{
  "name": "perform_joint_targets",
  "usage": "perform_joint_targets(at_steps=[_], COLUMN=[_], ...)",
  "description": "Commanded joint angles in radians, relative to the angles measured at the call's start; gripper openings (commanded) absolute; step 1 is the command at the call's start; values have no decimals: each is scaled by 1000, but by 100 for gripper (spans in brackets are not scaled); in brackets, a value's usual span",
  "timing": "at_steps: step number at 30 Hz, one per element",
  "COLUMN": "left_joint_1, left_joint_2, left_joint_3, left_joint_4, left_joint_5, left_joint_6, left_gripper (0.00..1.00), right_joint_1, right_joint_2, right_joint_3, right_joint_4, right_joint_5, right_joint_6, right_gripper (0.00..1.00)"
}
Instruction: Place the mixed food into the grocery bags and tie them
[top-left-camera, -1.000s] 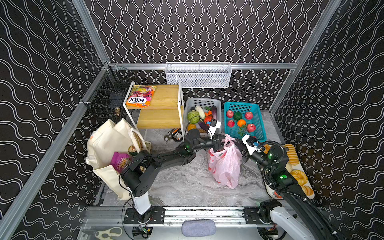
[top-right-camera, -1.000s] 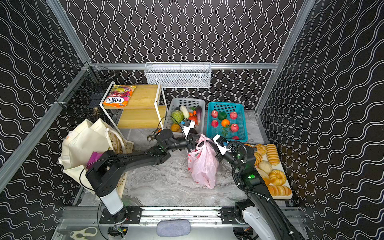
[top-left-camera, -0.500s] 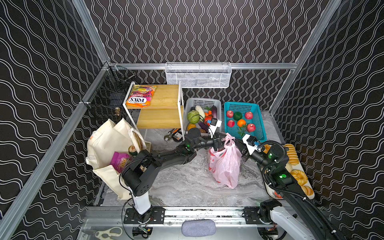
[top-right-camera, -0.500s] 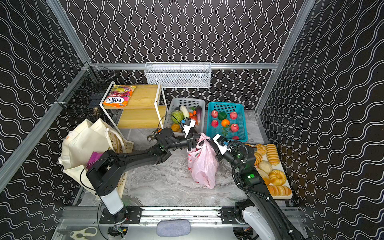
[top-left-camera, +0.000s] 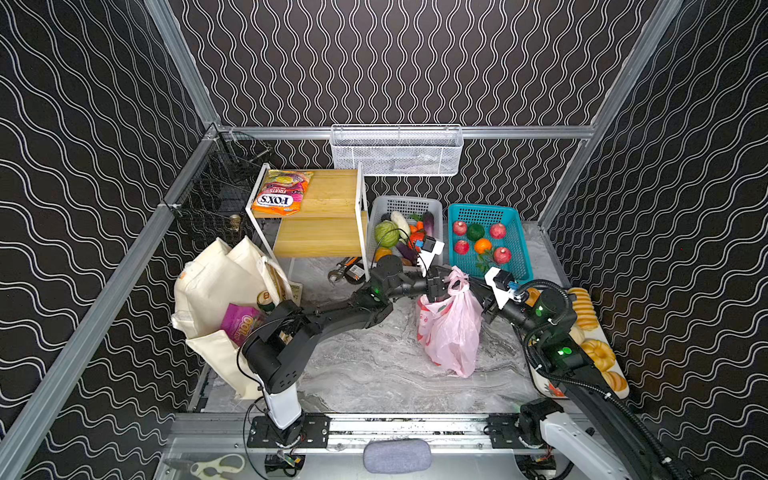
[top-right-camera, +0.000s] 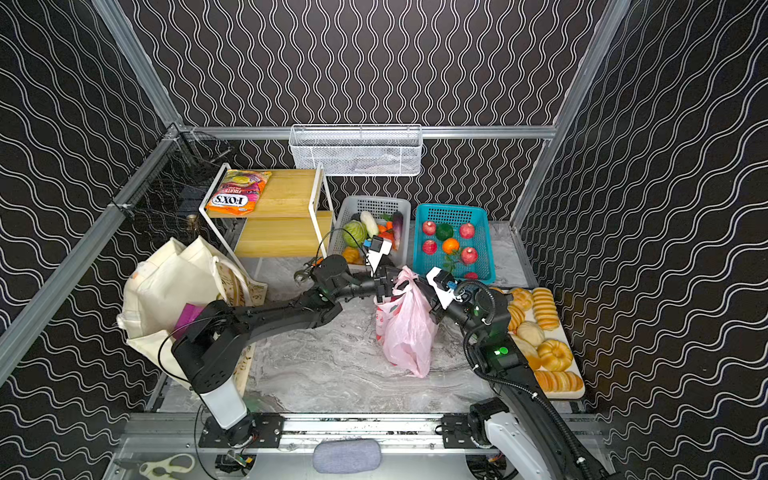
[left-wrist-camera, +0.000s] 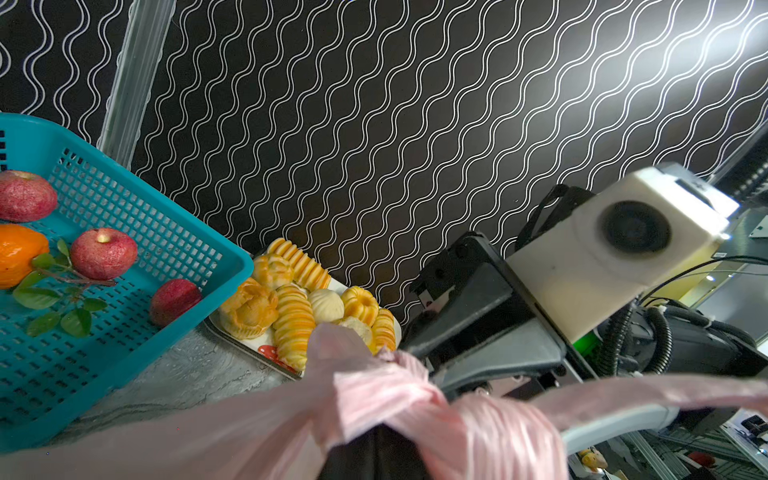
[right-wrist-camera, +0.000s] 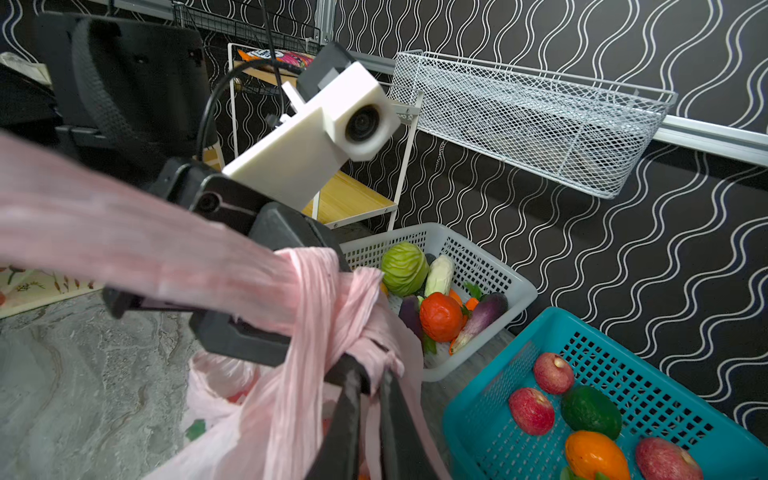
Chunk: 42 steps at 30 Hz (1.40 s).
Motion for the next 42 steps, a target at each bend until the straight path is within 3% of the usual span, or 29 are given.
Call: perform_joint_targets(at_steps=[1, 4, 12, 16, 22, 36, 39, 42], left_joint_1=[-8, -9, -9, -10, -10, -12, -13, -12], left_joint_2=[-17, -26, -18, -5, 1, 10, 13, 15], left_joint_3=[2, -8, -3, 4, 12, 24, 21, 20], left_joint_4=[-10, -19, -29, -14, -17, 3, 7, 8], left_joint_5=[47, 29, 34, 41, 52, 64, 68, 72], left_joint_6=[26, 44, 37, 24, 24, 19, 16, 14], left_gripper=[0, 0, 0, 0, 0, 0, 0, 0], right_joint_1=[0, 2, 1, 2, 2, 1, 1, 1], right_joint_2=[-2, -8, -34, -24, -30, 22, 15, 11], right_joint_3=[12, 4, -8, 4, -13, 11, -1, 1], right_joint_4=[24, 6, -41, -67, -19, -14, -15, -29], right_joint_5=[21, 47, 108, 62, 39, -32, -33, -30], right_joint_6=[4, 0, 1, -10, 8, 7, 5, 0], right_gripper=[7, 0, 0, 0, 12, 18, 13, 2])
